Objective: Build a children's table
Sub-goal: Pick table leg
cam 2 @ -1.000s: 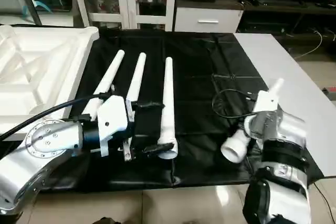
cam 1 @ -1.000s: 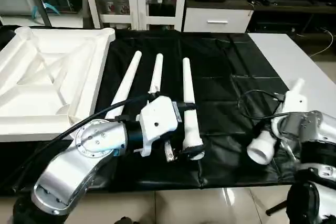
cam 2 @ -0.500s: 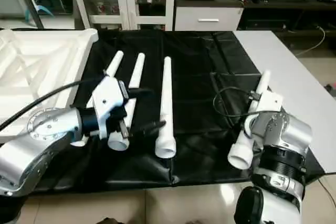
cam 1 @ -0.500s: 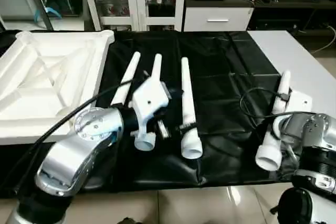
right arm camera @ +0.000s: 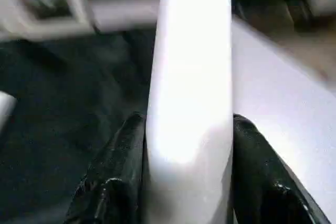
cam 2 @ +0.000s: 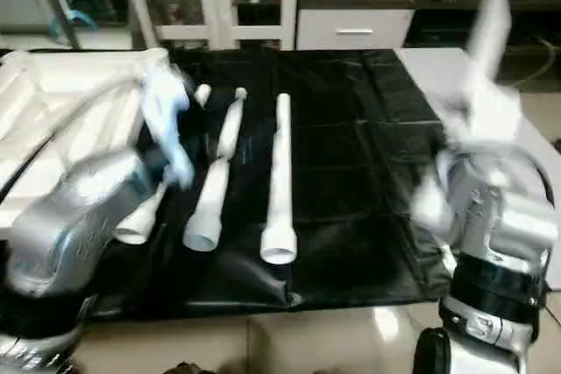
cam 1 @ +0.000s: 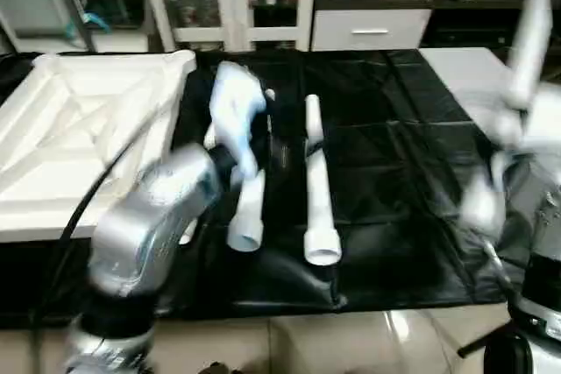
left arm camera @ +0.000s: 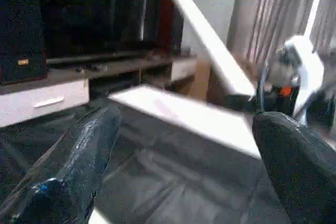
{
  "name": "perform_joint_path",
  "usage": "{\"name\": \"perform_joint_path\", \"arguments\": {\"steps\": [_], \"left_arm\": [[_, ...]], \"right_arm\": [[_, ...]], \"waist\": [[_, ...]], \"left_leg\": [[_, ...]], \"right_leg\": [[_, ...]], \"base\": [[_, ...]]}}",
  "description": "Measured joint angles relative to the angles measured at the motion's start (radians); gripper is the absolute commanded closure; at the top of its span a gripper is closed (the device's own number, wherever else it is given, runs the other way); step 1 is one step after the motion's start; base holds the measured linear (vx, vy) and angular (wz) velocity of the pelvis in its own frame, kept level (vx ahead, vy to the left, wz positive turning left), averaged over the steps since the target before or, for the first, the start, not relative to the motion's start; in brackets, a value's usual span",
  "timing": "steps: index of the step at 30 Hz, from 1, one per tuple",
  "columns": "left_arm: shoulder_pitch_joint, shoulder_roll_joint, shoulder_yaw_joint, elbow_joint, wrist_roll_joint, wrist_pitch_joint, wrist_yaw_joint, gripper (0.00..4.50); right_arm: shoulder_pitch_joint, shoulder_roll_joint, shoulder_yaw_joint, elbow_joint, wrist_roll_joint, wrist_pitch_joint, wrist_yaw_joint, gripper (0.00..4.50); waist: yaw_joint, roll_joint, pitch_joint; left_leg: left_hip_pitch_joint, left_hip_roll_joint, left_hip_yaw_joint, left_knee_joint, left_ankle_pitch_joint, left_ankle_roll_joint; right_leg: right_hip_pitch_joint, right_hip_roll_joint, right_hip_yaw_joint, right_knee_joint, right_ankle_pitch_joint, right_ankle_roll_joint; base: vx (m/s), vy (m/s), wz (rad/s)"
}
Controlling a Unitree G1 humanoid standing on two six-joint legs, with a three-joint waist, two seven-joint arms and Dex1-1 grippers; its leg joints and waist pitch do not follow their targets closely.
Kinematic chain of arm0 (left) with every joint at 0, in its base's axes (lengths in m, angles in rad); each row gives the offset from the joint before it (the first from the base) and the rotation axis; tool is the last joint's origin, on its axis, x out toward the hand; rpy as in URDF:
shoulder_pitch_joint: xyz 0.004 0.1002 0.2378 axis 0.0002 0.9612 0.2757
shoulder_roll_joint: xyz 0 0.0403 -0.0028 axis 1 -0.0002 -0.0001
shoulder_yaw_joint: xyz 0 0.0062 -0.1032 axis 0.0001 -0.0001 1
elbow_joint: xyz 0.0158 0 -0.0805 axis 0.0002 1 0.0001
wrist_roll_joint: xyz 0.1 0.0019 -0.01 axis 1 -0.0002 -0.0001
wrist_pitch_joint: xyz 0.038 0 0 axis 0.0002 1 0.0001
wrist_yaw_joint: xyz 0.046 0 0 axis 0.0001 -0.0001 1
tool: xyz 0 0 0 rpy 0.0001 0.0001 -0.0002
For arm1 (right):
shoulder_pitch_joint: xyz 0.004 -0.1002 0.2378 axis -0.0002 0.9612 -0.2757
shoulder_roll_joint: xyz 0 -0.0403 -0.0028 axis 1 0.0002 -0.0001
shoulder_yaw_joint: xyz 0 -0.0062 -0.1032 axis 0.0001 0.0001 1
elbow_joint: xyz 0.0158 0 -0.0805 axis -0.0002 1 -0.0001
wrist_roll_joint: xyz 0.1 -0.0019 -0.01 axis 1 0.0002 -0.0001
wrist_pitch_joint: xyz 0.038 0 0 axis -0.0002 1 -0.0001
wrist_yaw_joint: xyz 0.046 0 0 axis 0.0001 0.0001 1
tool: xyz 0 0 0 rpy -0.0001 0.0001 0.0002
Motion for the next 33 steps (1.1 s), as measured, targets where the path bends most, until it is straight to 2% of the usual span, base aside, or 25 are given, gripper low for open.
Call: {"name": "perform_joint_path", "arguments": {"steps": [1,3,5,7,9,11,15,19,26,29,33], "left_arm": [[-0.021,-0.047,0.029,0.026,-0.04,0.023,0.027,0.0],[-0.072,-0.099,0.079,0.081,-0.079,0.054,0.071,0.0],[-0.124,-0.144,0.113,0.138,-0.119,0.073,0.105,0.0],[-0.199,-0.179,0.153,0.216,-0.153,0.072,0.124,0.0],[-0.241,-0.19,0.178,0.247,-0.184,0.066,0.127,0.0],[-0.265,-0.195,0.191,0.273,-0.194,0.063,0.137,0.0],[-0.273,-0.213,0.212,0.313,-0.194,0.059,0.161,0.0],[-0.295,-0.246,0.239,0.376,-0.193,0.052,0.217,0.0],[-0.316,-0.268,0.283,0.433,-0.196,0.01,0.301,0.0],[-0.324,-0.277,0.338,0.437,-0.232,-0.005,0.336,0.34],[-0.326,-0.277,0.375,0.436,-0.277,-0.002,0.346,0.65]], "right_arm": [[0.005,-0.006,0.061,-0.013,-0.017,-0.05,0.041,2.71],[0.007,0.001,0.165,-0.04,-0.024,-0.113,0.101,2.71],[0.013,-0.004,0.258,-0.056,-0.048,-0.186,0.152,2.71],[0.017,-0.048,0.388,-0.063,-0.106,-0.298,0.208,2.71],[0.026,-0.073,0.476,-0.08,-0.156,-0.362,0.243,2.72],[0.036,-0.078,0.523,-0.092,-0.185,-0.393,0.249,2.72],[0.043,-0.078,0.543,-0.094,-0.228,-0.42,0.244,2.72],[0.05,-0.076,0.586,-0.095,-0.264,-0.508,0.243,2.72],[0.053,-0.082,0.606,-0.087,-0.326,-0.567,0.234,2.72],[0.055,-0.08,0.639,-0.072,-0.35,-0.595,0.241,2.72],[0.056,-0.078,0.654,-0.053,-0.363,-0.628,0.249,2.72]], "waist": [[-0.001,-0.004,0.002],[-0.001,-0.006,0.003],[0.005,-0.006,0.003],[0.016,-0.007,0.003],[0.025,-0.007,0.003],[0.03,-0.006,0.003],[0.036,-0.005,0.004],[0.038,-0.003,0.004],[0.035,-0.003,0.004],[0.031,-0.003,0.004],[0.036,-0.004,0.005]], "left_leg": [[0.0,0.001,0.0,0.0,0.0,0.0],[-0.002,0.001,0.0,0.0,0.001,0.002],[-0.004,0.001,0.0,0.0,0.002,0.003],[-0.004,0.001,0.0,0.0,0.002,0.004],[-0.005,0.001,0.0,0.0,0.001,0.006],[-0.006,0.001,0.0,0.0,0.0,0.007],[-0.007,0.0,0.0,0.001,0.0,0.008],[-0.006,0.0,0.0,0.001,0.0,0.008],[-0.005,0.0,0.0,0.001,0.0,0.008],[-0.005,0.001,0.0,0.001,0.0,0.008],[-0.006,0.001,0.0,0.001,0.001,0.01]], "right_leg": [[0.0,0.0,0.0,0.0,0.0,0.0],[-0.002,0.001,0.0,0.0,0.001,-0.001],[-0.002,0.001,0.0,-0.001,0.001,-0.001],[-0.001,0.001,-0.001,-0.004,0.001,-0.001],[-0.001,0.001,-0.001,-0.005,0.001,-0.001],[-0.001,0.001,-0.001,-0.007,0.001,-0.001],[-0.001,0.0,-0.001,-0.007,0.002,-0.002],[-0.001,0.0,-0.001,-0.007,0.003,-0.004],[0.0,0.0,-0.001,-0.007,0.004,-0.004],[0.0,0.001,-0.001,-0.007,0.004,-0.004],[0.0,0.0,-0.001,-0.008,0.004,-0.004]], "base": [[0.0,0.0,0.0],[0.0,0.0,0.0],[0.0,0.0,0.0],[0.0,0.0,0.0],[0.0,0.0,0.0],[0.0,0.0,0.0],[0.0,0.0,0.0],[0.0,0.0,0.0],[0.0,0.0,0.0],[0.0,0.0,0.0],[0.0,0.0,0.0]]}}
